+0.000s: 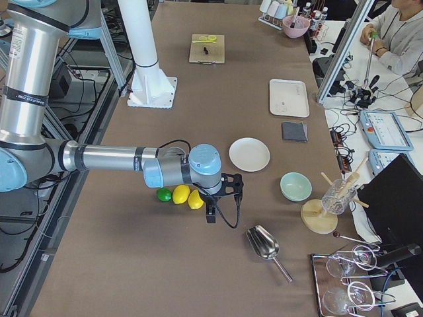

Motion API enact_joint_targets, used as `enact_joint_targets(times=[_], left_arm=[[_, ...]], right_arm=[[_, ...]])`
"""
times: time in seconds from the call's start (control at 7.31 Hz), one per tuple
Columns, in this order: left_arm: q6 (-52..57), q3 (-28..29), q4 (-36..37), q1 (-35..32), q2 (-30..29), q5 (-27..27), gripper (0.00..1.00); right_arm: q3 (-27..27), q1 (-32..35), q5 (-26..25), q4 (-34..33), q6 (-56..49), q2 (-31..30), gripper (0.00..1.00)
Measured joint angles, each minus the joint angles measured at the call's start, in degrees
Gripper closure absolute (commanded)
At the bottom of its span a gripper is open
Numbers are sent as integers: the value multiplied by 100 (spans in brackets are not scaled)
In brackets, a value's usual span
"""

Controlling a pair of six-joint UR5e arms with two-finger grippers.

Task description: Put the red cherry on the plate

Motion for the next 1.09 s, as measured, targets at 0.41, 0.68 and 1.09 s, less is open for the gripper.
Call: enact_joint_targets(times=[0.41, 0.68, 1.09], left_arm=[[-19, -37, -275, 5, 83, -188, 2], [-457, 18, -874, 101, 174, -711, 2], [-1204, 84, -1516, 144, 278, -884, 2]], right_arm=[[3, -22, 84, 23, -6, 12, 0], [-3, -24, 96, 27, -9, 16, 0], [-8, -24, 97, 45, -7, -13, 0]])
